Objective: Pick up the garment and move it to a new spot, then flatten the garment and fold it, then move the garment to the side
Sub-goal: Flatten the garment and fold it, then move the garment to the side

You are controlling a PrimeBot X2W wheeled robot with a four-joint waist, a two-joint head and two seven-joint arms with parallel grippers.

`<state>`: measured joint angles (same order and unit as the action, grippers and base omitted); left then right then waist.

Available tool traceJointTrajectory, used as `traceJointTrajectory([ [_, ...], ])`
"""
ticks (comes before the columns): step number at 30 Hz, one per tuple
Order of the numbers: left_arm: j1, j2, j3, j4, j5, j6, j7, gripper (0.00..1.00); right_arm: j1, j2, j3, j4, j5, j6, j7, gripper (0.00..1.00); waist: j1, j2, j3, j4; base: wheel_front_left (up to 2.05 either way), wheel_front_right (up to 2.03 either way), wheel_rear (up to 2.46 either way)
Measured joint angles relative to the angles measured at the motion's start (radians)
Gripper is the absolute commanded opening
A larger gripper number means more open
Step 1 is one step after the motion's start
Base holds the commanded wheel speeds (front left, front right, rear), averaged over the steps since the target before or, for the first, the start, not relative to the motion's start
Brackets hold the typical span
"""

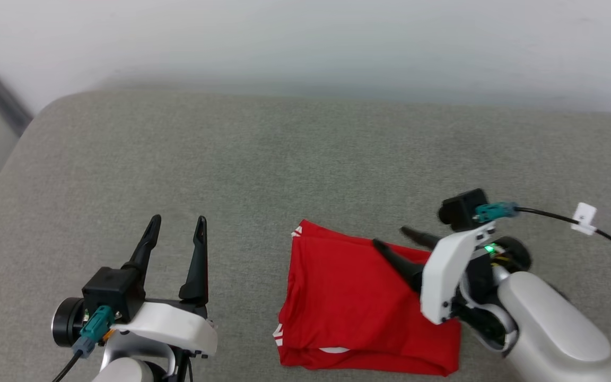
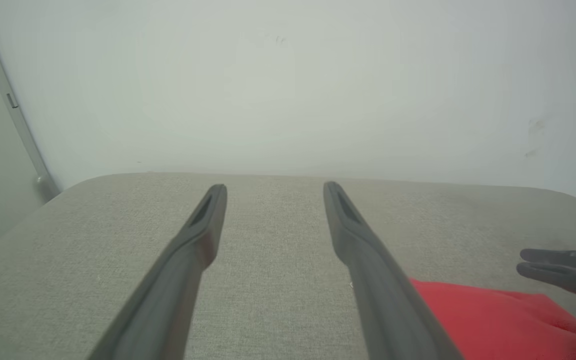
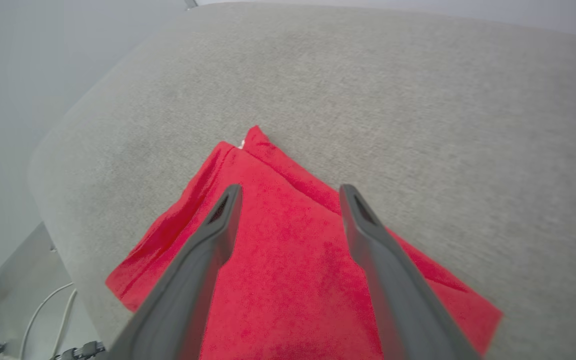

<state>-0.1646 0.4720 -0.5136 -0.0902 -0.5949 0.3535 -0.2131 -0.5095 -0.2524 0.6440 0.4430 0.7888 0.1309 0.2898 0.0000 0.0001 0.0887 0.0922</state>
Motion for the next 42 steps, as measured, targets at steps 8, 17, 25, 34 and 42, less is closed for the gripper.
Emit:
traceJointTrajectory([
  [8,0.041,0.014,0.023,0.003,-0.017,0.017,-0.003,1.0,0.113,-0.062,-0.26,-0.052,-0.327,0.0,-0.153,1.0,-0.0001,0.0,-0.035,-0.064,0.0,0.0,0.0],
  [17,0.08,0.018,0.039,0.015,-0.034,0.025,-0.016,1.0,0.342,0.041,-0.613,-0.349,-0.538,0.0,-0.308,1.0,0.0,0.0,-0.071,-0.111,0.0,0.0,0.0],
  [25,0.112,0.02,0.043,0.027,-0.043,0.034,-0.021,1.0,0.547,0.146,-0.656,-0.571,-0.588,0.0,-0.293,1.0,-0.0001,0.0,-0.103,-0.124,0.0,0.0,0.0],
  [34,0.143,0.025,0.045,0.041,-0.049,0.044,-0.023,1.0,0.64,0.184,-0.656,-0.652,-0.604,0.0,-0.252,1.0,-0.0001,0.0,-0.121,-0.137,0.0,0.0,0.0],
  [42,0.143,0.024,0.04,0.047,-0.051,0.043,-0.023,1.0,0.641,0.191,-0.668,-0.67,-0.614,0.0,-0.223,1.0,-0.0001,0.0,-0.121,-0.135,0.0,0.0,0.0],
])
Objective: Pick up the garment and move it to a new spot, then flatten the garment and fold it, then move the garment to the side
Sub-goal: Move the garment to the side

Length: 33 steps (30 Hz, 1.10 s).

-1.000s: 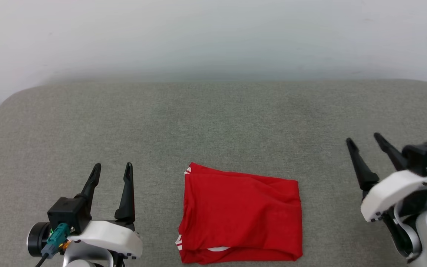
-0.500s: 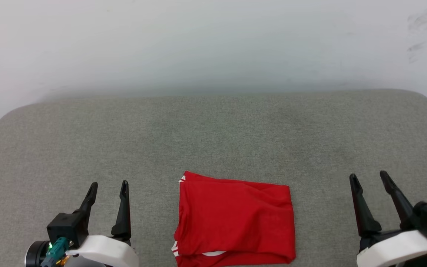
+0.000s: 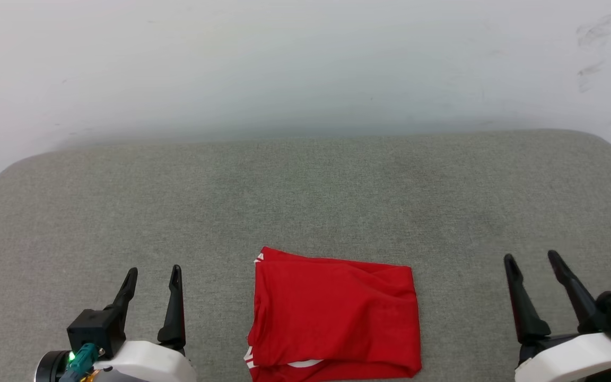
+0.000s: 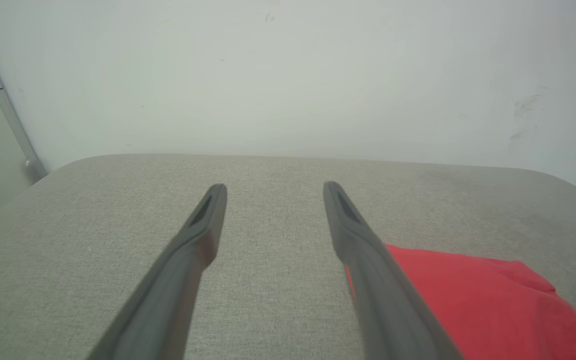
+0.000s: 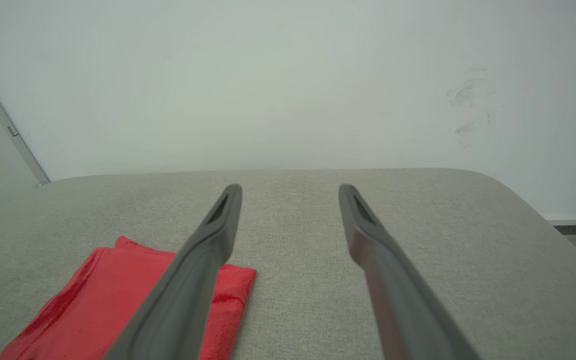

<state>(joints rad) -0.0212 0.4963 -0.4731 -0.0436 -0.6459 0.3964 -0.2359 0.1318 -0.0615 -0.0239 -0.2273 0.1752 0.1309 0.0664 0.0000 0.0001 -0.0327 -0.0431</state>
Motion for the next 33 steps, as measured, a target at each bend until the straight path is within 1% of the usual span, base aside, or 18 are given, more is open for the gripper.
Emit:
traceJointTrajectory([
  [2,-0.002,0.0,0.0,0.002,0.0,0.0,0.0,1.0,0.0,0.001,-0.013,0.001,0.004,0.0,0.014,1.0,0.0,0.0,0.001,0.002,0.0,0.0,0.0],
  [7,-0.007,-0.004,0.007,0.003,0.0,0.0,-0.005,1.0,-0.004,0.003,-0.098,0.029,0.053,0.0,0.088,1.0,0.0,0.0,0.006,0.013,0.0,0.0,0.0],
  [9,-0.009,-0.007,0.012,0.003,0.0,0.001,-0.007,1.0,-0.018,-0.004,-0.159,0.059,0.102,0.0,0.139,1.0,0.0,0.0,0.009,0.019,0.0,0.0,0.0],
  [11,-0.012,-0.009,0.016,0.003,0.001,0.001,-0.01,1.0,-0.046,-0.026,-0.23,0.101,0.163,0.0,0.195,1.0,0.0,0.0,0.013,0.026,0.0,0.0,0.0],
  [14,-0.023,-0.016,0.016,0.004,0.004,-0.002,-0.011,1.0,-0.075,-0.042,-0.309,0.17,0.244,0.0,0.316,1.0,0.0,0.0,0.021,0.041,0.0,0.0,0.0],
  [18,-0.033,-0.025,0.017,0.005,0.01,-0.01,-0.015,1.0,-0.116,-0.06,-0.359,0.264,0.37,0.0,0.506,1.0,0.0,0.0,0.042,0.064,0.0,0.0,0.0],
  [20,-0.047,-0.031,0.018,0.004,0.015,-0.013,-0.016,1.0,-0.135,-0.054,-0.384,0.312,0.418,0.0,0.592,1.0,0.0,0.0,0.056,0.075,0.0,0.0,0.0],
  [23,-0.069,-0.038,0.016,0.003,0.023,-0.023,-0.02,1.0,-0.169,-0.025,-0.397,0.378,0.485,0.0,0.693,1.0,0.0,0.0,0.084,0.094,0.0,0.0,0.0],
  [24,-0.069,-0.038,0.016,0.003,0.023,-0.023,-0.02,1.0,-0.169,-0.025,-0.397,0.378,0.485,0.0,0.693,1.0,0.0,0.0,0.084,0.094,0.0,0.0,0.0],
  [25,-0.087,-0.043,0.016,0.003,0.028,-0.03,-0.02,1.0,-0.195,-0.003,-0.393,0.42,0.558,0.0,0.738,1.0,0.0,0.0,0.104,0.108,0.0,0.0,0.0],
  [26,-0.096,-0.045,0.016,0.004,0.03,-0.033,-0.021,1.0,-0.21,0.002,-0.382,0.438,0.594,0.0,0.748,1.0,0.0001,0.0,0.115,0.115,0.0,0.0,0.0],
  [28,-0.108,-0.049,0.016,0.007,0.036,-0.036,-0.021,1.0,-0.235,0.004,-0.352,0.487,0.635,0.0,0.762,1.0,0.0001,-0.0001,0.136,0.127,0.0,0.0,0.0],
  [29,-0.108,-0.049,0.016,0.007,0.036,-0.036,-0.021,1.0,-0.235,0.004,-0.352,0.487,0.635,0.0,0.762,1.0,0.0001,-0.0001,0.136,0.127,0.0,0.0,0.0],
  [30,-0.112,-0.049,0.016,0.008,0.037,-0.038,-0.021,1.0,-0.241,0.007,-0.335,0.512,0.667,0.0,0.761,1.0,0.0001,0.0,0.147,0.132,0.0,0.0,0.0],
  [33,-0.134,-0.054,0.015,0.015,0.044,-0.046,-0.022,1.0,-0.284,0.006,-0.266,0.597,0.813,0.0,0.752,1.0,0.0001,0.0,0.176,0.148,0.0,0.0,0.0],
])
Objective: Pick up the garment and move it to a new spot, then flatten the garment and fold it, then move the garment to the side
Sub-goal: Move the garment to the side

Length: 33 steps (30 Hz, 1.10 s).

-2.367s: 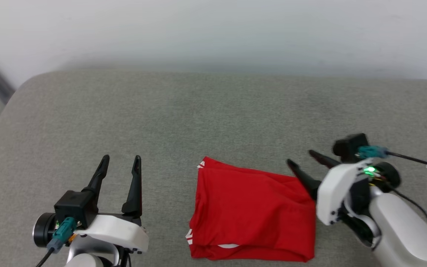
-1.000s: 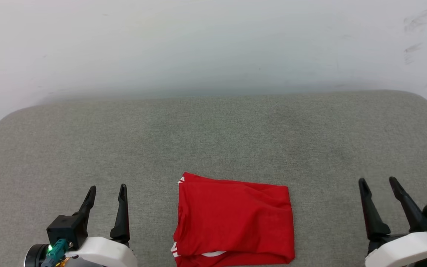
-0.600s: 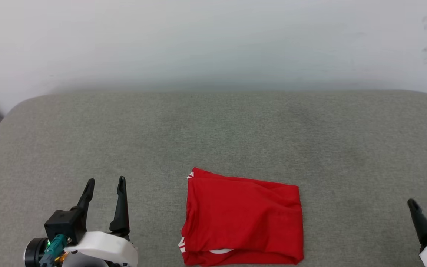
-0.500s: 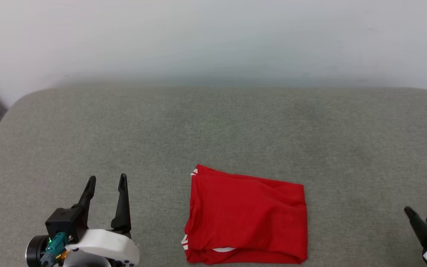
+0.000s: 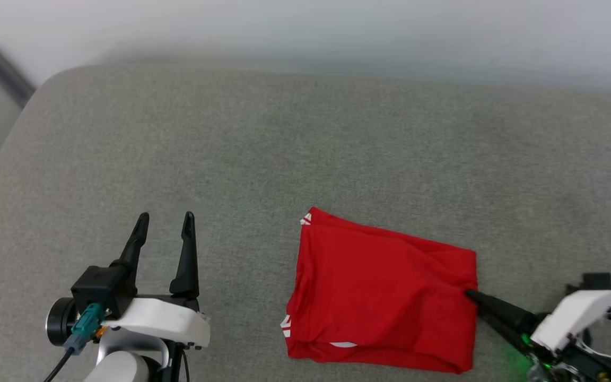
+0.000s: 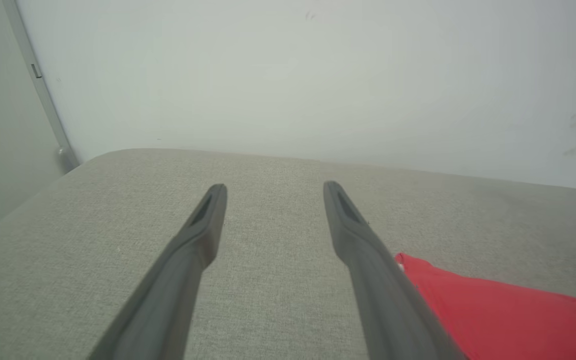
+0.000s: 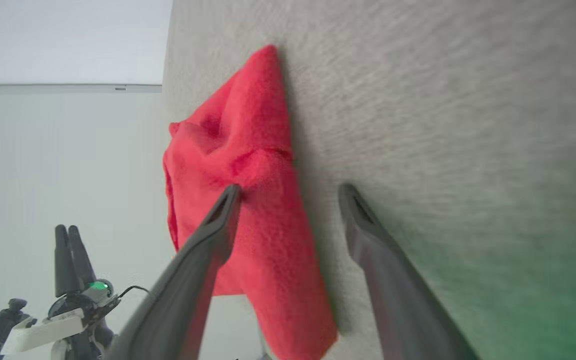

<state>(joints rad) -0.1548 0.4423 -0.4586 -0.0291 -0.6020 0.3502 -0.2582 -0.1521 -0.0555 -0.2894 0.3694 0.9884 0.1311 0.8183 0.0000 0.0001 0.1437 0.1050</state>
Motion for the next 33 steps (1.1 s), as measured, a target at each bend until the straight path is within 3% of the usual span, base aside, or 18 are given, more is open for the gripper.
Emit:
traceJointTrajectory([
  [3,-0.015,-0.005,0.004,0.013,0.001,-0.007,0.0,1.0,-0.045,-0.002,0.126,0.063,0.143,0.0,-0.018,0.96,0.0001,0.0,0.029,0.023,0.0,0.0,0.0],
  [4,-0.015,-0.006,0.005,0.015,0.001,-0.007,0.0,1.0,-0.05,-0.006,0.143,0.069,0.147,0.0,-0.02,0.38,0.0,0.0,0.03,0.023,0.0,0.0,0.0],
  [5,-0.015,-0.008,0.006,0.016,0.002,-0.009,0.0,1.0,-0.055,-0.006,0.159,0.072,0.147,0.0,-0.029,0.06,0.0,0.0,0.031,0.024,0.0,0.0,0.0],
  [6,-0.015,-0.01,0.006,0.02,0.004,-0.009,0.0,1.0,-0.058,-0.005,0.171,0.074,0.144,0.0,-0.038,0.0,0.0,0.0,0.029,0.024,0.0,0.0,0.0],
  [12,-0.01,-0.015,0.011,0.035,0.005,-0.015,-0.002,1.0,-0.063,-0.043,0.255,0.044,0.075,0.0,-0.112,0.0,0.0,0.0,-0.006,0.013,0.0,0.0,0.0],
  [18,0.03,-0.008,0.017,0.03,0.007,-0.008,-0.002,1.0,-0.064,-0.143,0.371,-0.003,-0.156,0.0,-0.197,0.0,0.0,0.0,-0.043,-0.042,0.0,0.0,0.0],
  [26,0.059,-0.002,0.02,-0.003,0.008,-0.003,-0.002,1.0,-0.082,-0.224,0.414,0.026,-0.498,0.0,-0.219,0.0,0.0,0.0,-0.076,-0.182,0.0,0.0,0.0],
  [33,0.048,0.025,0.02,-0.05,0.029,0.003,0.009,1.0,-0.166,-0.239,0.403,0.045,-0.606,0.0,-0.264,0.0,0.0,0.0,-0.061,-0.337,0.0,0.0,0.0],
])
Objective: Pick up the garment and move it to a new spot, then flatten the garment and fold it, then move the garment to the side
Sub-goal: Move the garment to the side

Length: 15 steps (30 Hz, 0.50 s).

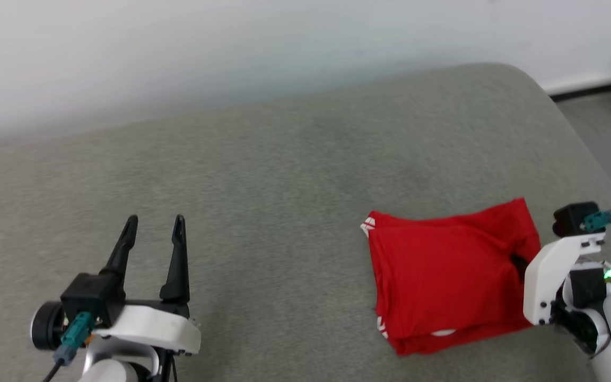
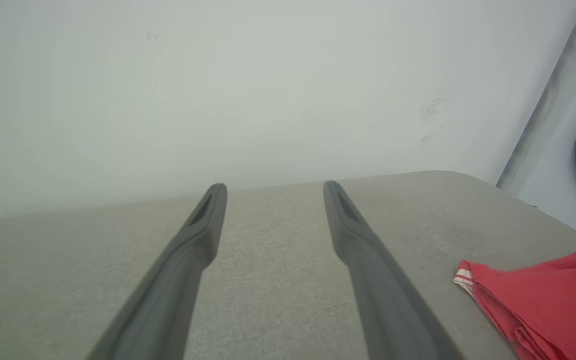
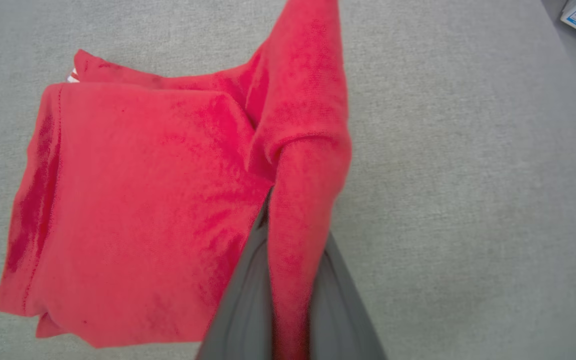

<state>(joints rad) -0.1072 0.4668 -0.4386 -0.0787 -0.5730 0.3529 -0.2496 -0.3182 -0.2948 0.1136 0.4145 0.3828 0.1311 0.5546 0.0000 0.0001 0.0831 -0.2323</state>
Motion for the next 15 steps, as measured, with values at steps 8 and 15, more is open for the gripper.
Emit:
traceJointTrajectory([
  [8,-0.129,0.069,-0.015,-0.084,0.064,-0.018,0.078,1.0,-0.189,0.009,-0.054,0.104,-0.104,0.0,-0.163,0.0,0.0,0.0,0.147,-0.134,0.0,0.0,0.0],
  [15,-0.251,0.097,-0.041,-0.147,0.116,-0.043,0.141,1.0,-0.345,-0.037,-0.202,0.208,-0.192,0.0,-0.283,0.0,0.0001,0.0,0.297,-0.153,0.0,0.0,0.0],
])
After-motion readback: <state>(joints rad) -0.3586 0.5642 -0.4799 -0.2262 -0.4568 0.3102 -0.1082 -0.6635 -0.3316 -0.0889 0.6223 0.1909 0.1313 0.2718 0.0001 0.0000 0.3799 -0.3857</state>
